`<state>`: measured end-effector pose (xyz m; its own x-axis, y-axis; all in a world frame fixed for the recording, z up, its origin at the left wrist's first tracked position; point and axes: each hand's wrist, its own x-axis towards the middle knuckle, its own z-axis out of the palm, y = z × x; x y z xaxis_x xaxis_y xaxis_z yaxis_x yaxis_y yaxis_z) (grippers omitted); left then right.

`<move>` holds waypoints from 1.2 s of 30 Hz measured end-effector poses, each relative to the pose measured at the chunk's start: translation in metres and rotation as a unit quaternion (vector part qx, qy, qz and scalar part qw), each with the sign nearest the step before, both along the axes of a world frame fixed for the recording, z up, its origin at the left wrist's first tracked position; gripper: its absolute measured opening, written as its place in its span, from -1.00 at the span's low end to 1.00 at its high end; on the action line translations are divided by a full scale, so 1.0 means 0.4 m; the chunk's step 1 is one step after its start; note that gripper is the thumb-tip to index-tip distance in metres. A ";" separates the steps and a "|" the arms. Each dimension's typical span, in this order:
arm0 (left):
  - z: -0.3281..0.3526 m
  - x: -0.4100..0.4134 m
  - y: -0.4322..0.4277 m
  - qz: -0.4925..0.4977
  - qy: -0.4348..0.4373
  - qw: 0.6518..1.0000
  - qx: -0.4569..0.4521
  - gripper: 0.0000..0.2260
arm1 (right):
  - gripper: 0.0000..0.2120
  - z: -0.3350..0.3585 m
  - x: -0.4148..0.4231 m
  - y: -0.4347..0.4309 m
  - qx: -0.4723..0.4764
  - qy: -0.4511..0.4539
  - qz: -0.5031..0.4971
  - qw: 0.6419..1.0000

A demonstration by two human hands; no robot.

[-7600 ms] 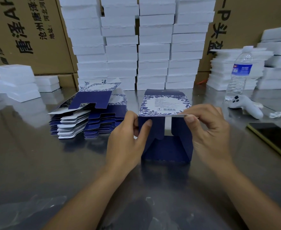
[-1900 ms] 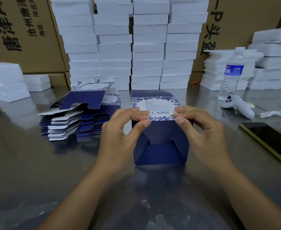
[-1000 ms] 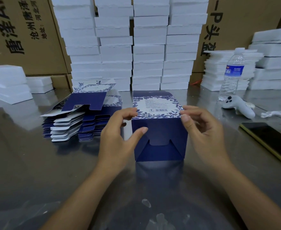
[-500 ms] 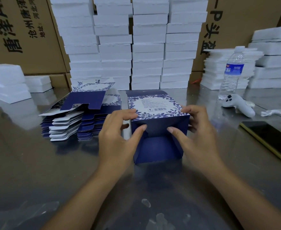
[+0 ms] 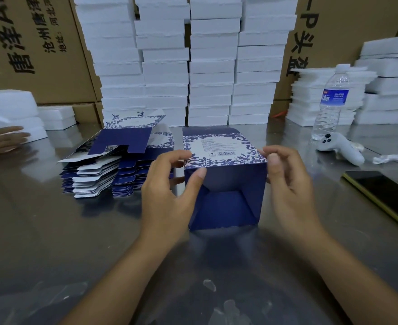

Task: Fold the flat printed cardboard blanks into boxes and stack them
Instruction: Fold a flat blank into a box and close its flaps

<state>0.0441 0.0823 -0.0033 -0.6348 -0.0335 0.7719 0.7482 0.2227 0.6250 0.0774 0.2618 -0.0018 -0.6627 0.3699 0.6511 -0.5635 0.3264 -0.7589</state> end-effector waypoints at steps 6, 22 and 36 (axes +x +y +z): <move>0.000 -0.008 -0.001 -0.063 -0.201 0.977 0.039 -0.57 | -0.89 -0.011 -0.023 0.009 -0.102 -0.200 0.027 0.974; 0.004 -0.042 0.005 -0.209 -0.371 0.859 0.284 -0.73 | -0.05 0.019 -0.010 0.025 -0.250 -0.099 0.085 0.959; -0.001 -0.062 -0.008 -0.185 -0.412 0.848 0.277 -0.71 | -0.30 0.027 0.010 0.005 -0.090 -0.065 0.107 0.988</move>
